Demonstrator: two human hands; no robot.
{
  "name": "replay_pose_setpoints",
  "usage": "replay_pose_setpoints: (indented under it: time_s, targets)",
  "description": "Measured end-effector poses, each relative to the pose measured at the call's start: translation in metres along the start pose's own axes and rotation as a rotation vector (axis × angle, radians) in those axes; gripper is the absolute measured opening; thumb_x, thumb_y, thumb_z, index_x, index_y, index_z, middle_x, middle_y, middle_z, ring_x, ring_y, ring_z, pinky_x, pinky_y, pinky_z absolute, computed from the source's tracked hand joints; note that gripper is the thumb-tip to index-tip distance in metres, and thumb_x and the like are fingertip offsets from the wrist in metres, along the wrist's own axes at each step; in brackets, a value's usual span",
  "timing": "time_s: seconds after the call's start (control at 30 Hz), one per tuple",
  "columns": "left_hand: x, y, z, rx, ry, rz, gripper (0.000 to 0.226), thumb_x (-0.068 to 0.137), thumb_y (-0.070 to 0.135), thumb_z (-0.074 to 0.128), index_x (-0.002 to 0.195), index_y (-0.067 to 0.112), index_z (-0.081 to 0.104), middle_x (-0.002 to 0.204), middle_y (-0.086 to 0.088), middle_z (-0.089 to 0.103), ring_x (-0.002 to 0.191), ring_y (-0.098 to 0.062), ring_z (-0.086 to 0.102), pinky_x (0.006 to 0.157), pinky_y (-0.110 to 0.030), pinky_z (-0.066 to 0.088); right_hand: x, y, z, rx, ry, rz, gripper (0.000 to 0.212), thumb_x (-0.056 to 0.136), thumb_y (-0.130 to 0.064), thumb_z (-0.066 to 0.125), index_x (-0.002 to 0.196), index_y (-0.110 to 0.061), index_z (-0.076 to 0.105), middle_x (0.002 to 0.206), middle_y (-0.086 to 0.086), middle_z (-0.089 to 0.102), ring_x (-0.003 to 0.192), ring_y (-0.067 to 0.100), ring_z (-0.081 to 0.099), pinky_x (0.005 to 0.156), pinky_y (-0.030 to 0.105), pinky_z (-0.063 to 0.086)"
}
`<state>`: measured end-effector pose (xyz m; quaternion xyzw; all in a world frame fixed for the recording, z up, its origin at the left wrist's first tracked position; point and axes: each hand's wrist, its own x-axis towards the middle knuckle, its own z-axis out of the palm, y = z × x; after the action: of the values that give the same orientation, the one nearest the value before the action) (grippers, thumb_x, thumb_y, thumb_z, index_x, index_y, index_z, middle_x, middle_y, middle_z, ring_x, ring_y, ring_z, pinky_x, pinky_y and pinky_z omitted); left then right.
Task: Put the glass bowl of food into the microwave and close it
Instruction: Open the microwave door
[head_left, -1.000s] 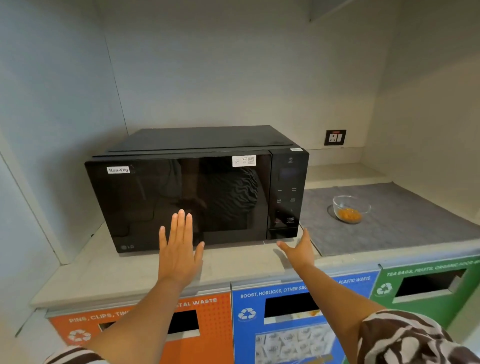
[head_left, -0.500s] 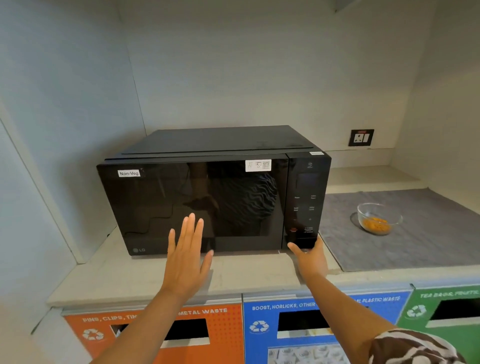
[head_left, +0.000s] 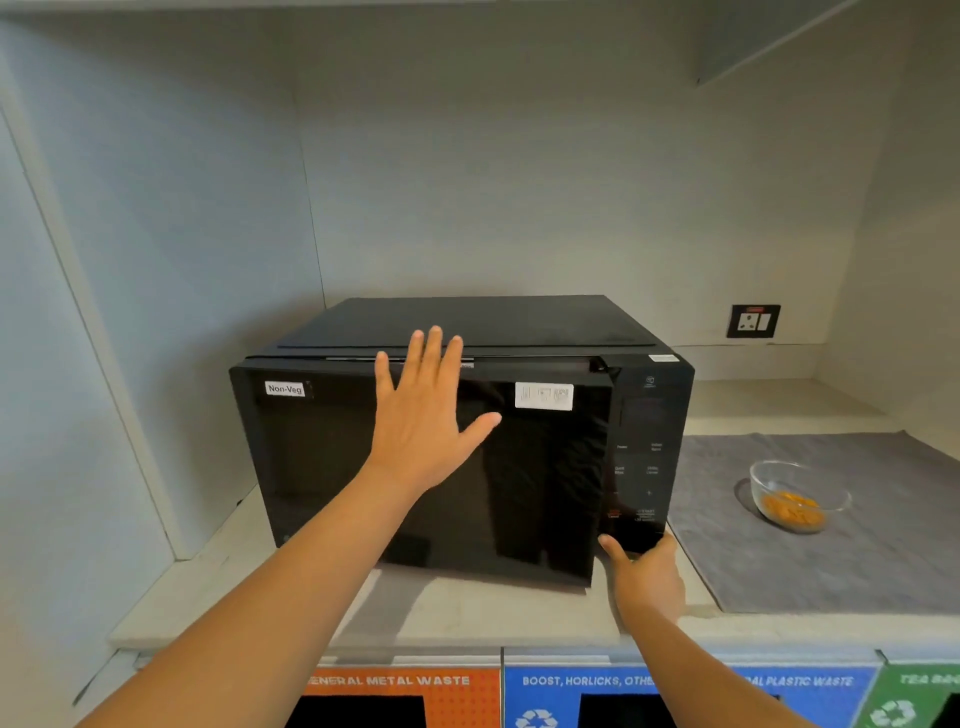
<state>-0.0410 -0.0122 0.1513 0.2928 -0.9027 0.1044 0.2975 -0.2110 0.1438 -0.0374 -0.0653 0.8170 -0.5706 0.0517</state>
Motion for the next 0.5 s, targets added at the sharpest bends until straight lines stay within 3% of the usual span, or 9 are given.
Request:
replay_pose_setpoints:
  time_s: [0.1, 0.23, 0.33, 0.5]
  targets:
    - [0.002, 0.003, -0.006, -0.022, -0.079, 0.025, 0.103, 0.070, 0.083, 0.034, 0.151, 0.022, 0.015, 0.161, -0.002, 0.017, 0.150, -0.021, 0.007, 0.118, -0.053, -0.002, 0.002, 0.003, 0.000, -0.001, -0.008, -0.010, 0.056, 0.077, -0.036, 0.071, 0.119, -0.012, 0.043, 0.114, 0.014, 0.066, 0.103, 0.035, 0.063, 0.089, 0.046, 0.049]
    - [-0.007, -0.002, -0.017, -0.087, -0.097, 0.079, 0.096, 0.065, 0.086, 0.033, 0.140, 0.026, 0.040, 0.146, 0.005, 0.046, 0.140, -0.015, 0.035, 0.120, -0.049, 0.007, 0.003, 0.004, 0.001, 0.017, -0.010, -0.003, 0.056, 0.078, -0.034, 0.070, 0.121, -0.012, 0.043, 0.118, 0.015, 0.064, 0.107, 0.036, 0.061, 0.092, 0.046, 0.049]
    - [-0.012, -0.007, -0.023, -0.146, -0.100, 0.096, 0.094, 0.065, 0.083, 0.022, 0.136, 0.026, 0.046, 0.141, 0.006, 0.052, 0.134, -0.014, 0.042, 0.119, -0.043, 0.015, 0.001, 0.003, 0.001, 0.017, -0.006, -0.002, 0.056, 0.078, -0.034, 0.070, 0.122, -0.012, 0.043, 0.120, 0.016, 0.063, 0.108, 0.037, 0.061, 0.092, 0.047, 0.048]
    - [-0.019, -0.010, -0.031, -0.293, -0.116, 0.076, 0.089, 0.069, 0.079, 0.019, 0.135, 0.026, 0.050, 0.142, 0.007, 0.052, 0.135, -0.011, 0.040, 0.118, -0.038, 0.014, 0.001, 0.003, 0.002, -0.011, -0.008, -0.022, 0.063, 0.077, -0.039, 0.070, 0.126, -0.014, 0.039, 0.124, 0.016, 0.060, 0.110, 0.039, 0.059, 0.093, 0.050, 0.050]
